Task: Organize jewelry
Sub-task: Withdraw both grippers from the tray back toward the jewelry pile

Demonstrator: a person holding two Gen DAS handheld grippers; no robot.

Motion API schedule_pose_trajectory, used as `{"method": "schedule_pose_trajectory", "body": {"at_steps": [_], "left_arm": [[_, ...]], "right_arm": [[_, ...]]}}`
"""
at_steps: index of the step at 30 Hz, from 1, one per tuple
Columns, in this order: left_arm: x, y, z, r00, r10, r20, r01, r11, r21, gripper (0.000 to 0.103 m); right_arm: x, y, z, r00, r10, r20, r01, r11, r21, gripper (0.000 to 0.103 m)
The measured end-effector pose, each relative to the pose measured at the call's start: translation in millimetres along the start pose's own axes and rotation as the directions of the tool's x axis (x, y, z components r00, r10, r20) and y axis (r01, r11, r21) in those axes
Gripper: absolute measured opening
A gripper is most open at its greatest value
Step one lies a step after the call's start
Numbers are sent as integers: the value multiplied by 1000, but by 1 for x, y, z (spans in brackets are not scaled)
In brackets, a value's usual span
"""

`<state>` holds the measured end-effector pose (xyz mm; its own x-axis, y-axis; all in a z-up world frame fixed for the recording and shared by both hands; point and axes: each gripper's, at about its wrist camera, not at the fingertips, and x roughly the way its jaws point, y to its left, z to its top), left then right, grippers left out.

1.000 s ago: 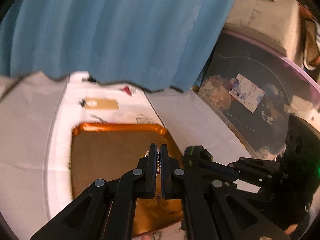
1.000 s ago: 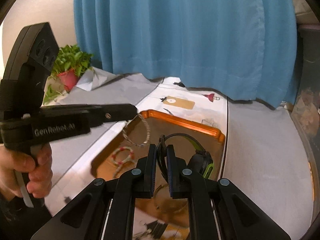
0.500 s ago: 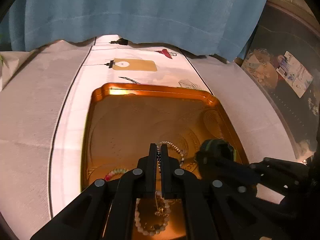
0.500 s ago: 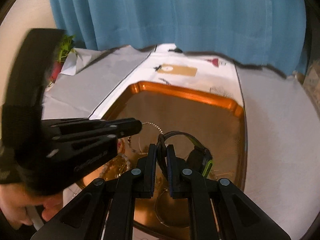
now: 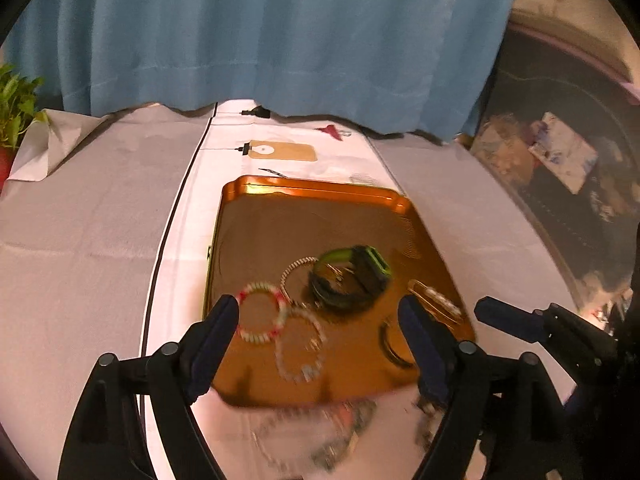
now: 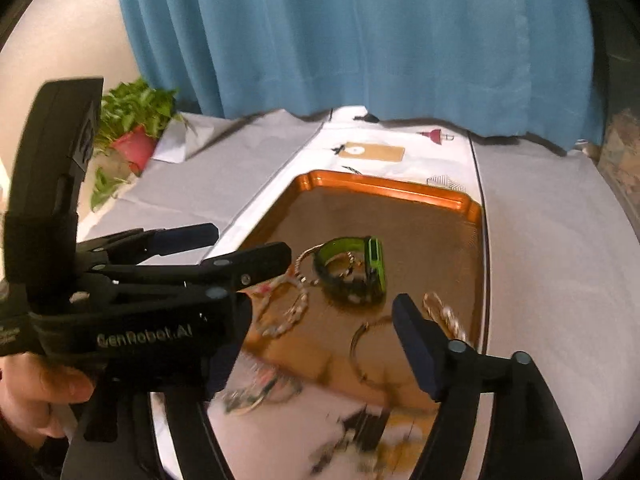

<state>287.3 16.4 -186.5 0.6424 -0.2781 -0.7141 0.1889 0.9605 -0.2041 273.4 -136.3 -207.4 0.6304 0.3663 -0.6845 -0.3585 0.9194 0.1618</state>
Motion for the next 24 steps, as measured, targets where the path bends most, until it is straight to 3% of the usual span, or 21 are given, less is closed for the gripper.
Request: {"method": "schedule_pose_trajectory", "body": {"at_steps": [11,13,15,17,19,22,24], "left_arm": [[-83,-25,-57,999,-16,43,14,999,43,83],[-102,-28,-69,996,-26,80,23,999,42,98],[-117,-32,-81,991,-47,128,40,998,50,103],[-132,-42,-94,980,-37,197,16,994,104,103],[-137,-51,-102,977,-17,214,-20,986,168,103],[-134,-53,-111,981,-9,194,-27,983,181,103],[-129,-47,-115,984,-16,175,-10,989,149,103]], "right_arm": [[-103,26,-56,991,-77,113,83,996,-46,98],[-123,33,-66,983,-106,151,116,992,-58,102],[-142,40,-76,965,-162,205,176,983,-52,103],[-156,42,-83,955,-174,239,188,982,-37,103],[-164,39,-90,956,-150,251,157,988,-9,103],[-172,36,-101,940,-162,300,156,987,44,103],[-171,35,-108,925,-232,299,223,973,65,103]]}}
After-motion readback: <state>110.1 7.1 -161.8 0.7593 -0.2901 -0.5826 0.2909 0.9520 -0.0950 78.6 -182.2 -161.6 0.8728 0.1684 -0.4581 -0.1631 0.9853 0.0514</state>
